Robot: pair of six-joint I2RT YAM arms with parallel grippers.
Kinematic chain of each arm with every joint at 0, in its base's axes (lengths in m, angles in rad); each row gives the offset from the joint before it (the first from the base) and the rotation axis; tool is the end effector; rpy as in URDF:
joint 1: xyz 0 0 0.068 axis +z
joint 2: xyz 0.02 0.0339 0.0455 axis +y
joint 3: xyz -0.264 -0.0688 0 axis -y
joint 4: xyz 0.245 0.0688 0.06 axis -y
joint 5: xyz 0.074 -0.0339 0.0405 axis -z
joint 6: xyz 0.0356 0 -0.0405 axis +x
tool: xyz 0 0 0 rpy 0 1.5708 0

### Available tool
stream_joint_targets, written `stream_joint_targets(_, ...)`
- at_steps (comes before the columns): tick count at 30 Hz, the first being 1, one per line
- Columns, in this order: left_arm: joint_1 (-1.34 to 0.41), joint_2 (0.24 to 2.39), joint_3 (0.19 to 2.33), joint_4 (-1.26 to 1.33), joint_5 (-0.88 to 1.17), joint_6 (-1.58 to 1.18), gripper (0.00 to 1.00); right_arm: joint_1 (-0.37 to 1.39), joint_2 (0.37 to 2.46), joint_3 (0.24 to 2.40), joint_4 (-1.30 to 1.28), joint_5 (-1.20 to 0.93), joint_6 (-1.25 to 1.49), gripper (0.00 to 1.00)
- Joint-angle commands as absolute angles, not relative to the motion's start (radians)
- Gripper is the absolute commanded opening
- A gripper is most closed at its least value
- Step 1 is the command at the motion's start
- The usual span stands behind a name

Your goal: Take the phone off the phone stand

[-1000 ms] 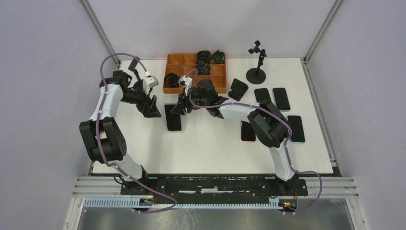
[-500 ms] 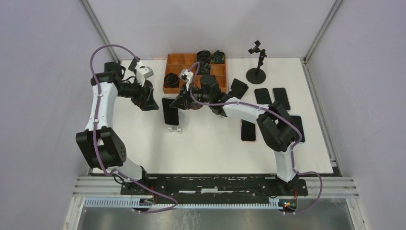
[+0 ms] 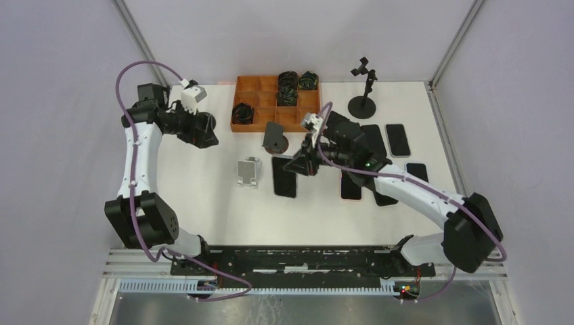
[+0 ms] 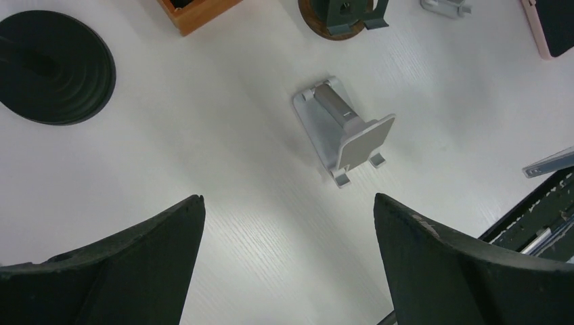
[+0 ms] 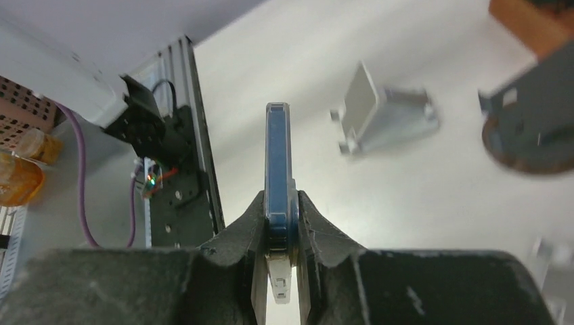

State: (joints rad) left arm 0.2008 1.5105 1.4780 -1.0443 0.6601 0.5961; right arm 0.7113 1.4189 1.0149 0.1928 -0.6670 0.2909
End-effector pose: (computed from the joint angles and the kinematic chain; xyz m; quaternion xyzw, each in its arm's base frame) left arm 0.2977 0.0383 0.3391 0.2578 0.8839 -0.1999 0.3351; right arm 0.2346 0.2312 0.3119 -0.3546 0.6757 0.5086 0.3987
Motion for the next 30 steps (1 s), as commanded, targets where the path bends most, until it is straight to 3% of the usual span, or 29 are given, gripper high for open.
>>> stream_joint_targets(1,0.206,1.468,1.492,-0.98,0.649,0.493,1.0,0.682,1.277,0.789,0.086,-0.636,0.29,0.05)
stream_joint_targets(9,0.204,1.466,1.485,-0.978,0.685,0.463,1.0,0.546,1.195,0.572,0.112,-0.711,0.338,0.05)
stream_joint_targets(20,0.205,1.47,1.476,-1.005,0.694,0.486,1.0,0.432,1.441,0.628,0.153,-0.739,0.302,0.02)
stream_joint_targets(30,0.206,1.495,1.476,-0.991,0.698,0.482,1.0,0.339,1.593,0.662,0.25,-0.75,0.367,0.06)
